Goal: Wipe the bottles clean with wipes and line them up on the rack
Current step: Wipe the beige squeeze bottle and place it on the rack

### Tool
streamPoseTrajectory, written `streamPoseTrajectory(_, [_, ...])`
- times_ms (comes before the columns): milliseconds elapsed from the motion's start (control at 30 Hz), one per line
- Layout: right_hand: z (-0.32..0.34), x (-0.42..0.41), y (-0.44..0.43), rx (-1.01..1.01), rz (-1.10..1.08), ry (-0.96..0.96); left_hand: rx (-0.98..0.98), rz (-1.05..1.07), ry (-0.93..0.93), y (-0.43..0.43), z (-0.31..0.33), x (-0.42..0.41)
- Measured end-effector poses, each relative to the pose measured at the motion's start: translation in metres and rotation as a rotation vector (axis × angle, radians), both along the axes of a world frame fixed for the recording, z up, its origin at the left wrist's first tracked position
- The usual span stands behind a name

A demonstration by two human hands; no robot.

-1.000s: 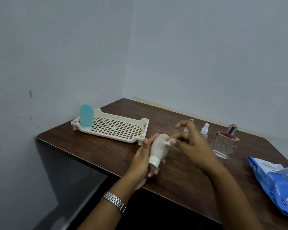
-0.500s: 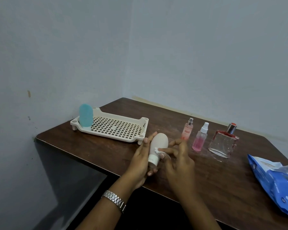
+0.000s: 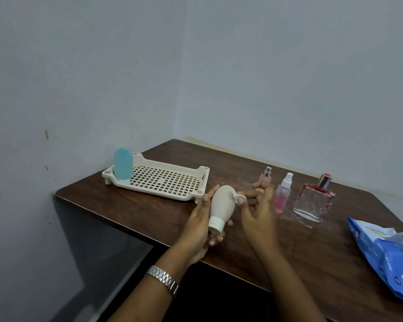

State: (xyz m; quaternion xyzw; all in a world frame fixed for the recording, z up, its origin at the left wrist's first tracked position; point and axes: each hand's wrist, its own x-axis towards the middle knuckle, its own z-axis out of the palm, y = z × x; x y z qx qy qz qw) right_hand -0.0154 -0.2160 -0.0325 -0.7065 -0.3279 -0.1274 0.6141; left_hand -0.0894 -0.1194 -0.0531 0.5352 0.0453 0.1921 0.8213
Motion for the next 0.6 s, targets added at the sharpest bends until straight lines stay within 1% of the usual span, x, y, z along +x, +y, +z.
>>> streamPoseTrajectory(133, [-0.016,-0.016,0.002,0.012,-0.036,-0.058,-0.056,0.049,0.019,0.001,-0.002,0.003])
streamPoseTrajectory(233, [-0.022,-0.026,-0.002,-0.021,-0.002,-0.064,-0.078,0.092,0.058,0.003,-0.002,0.004])
streamPoseTrajectory(333, [-0.013,-0.03,-0.01,-0.123,0.103,-0.094,-0.092,0.139,0.115,0.004,-0.005,0.005])
streamPoseTrajectory(400, [-0.001,-0.028,-0.019,-0.225,0.251,-0.086,-0.083,0.149,0.145,0.004,-0.006,0.006])
streamPoseTrajectory(433, [0.007,-0.027,-0.023,-0.242,0.36,-0.042,-0.075,0.145,0.15,0.004,-0.006,0.006])
streamPoseTrajectory(467, [0.015,-0.025,-0.026,-0.223,0.451,0.021,-0.067,0.139,0.152,0.003,-0.006,0.005])
streamPoseTrajectory(500, [0.022,-0.022,-0.027,-0.184,0.491,0.074,-0.062,0.131,0.151,0.003,-0.005,0.005])
streamPoseTrajectory(533, [0.026,-0.017,-0.026,-0.132,0.48,0.102,-0.058,0.122,0.143,0.002,-0.004,0.004])
streamPoseTrajectory(600, [0.031,-0.006,-0.021,-0.066,0.351,0.058,-0.045,0.108,0.122,0.002,-0.003,0.003])
